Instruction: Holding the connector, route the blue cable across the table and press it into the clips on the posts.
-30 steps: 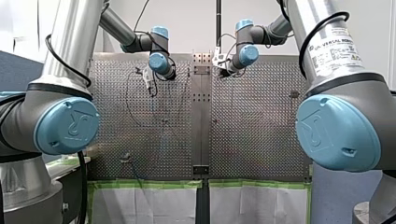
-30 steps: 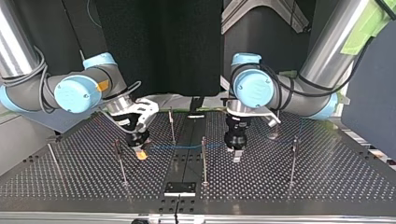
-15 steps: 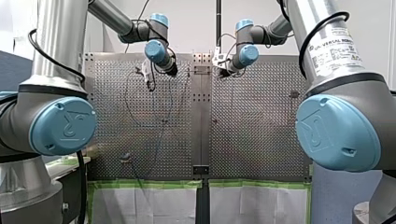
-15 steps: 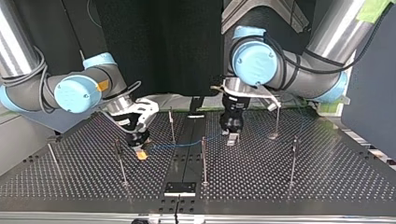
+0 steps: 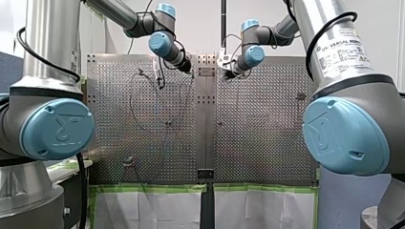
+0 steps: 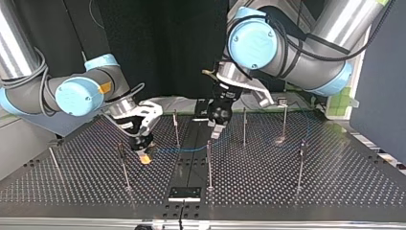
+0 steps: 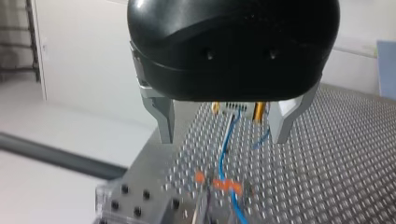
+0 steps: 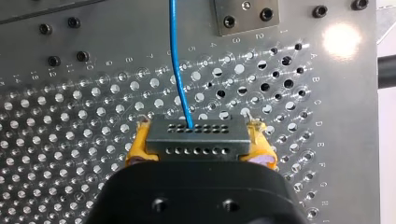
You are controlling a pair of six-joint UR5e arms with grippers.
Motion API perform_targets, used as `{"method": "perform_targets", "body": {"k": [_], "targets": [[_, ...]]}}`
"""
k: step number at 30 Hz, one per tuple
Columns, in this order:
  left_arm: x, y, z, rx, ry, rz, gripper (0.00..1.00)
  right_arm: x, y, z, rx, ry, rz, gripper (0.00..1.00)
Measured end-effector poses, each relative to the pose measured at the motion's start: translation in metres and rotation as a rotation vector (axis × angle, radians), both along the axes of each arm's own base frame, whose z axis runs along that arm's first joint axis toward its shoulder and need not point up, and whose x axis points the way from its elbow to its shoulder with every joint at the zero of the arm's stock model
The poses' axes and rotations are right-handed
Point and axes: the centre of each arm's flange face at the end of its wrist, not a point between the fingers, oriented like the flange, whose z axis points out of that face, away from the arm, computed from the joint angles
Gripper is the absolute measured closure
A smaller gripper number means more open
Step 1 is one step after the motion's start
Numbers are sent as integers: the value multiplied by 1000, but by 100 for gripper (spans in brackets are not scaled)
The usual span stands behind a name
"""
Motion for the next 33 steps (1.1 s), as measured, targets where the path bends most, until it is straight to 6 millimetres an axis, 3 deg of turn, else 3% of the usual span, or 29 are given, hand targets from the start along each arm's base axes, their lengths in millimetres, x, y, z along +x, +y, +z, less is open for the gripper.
{"method": "perform_targets", "body": {"k": [9, 17, 33], "targets": [[-10, -36, 8, -35, -65, -19, 0, -3, -3, 0, 1, -2, -6, 100], [-10, -66, 1, 15, -39, -13, 0, -5, -4, 0, 2, -3, -8, 100], [40, -81, -12, 77, -6, 91, 0, -5, -5, 0, 2, -4, -8, 100]]}}
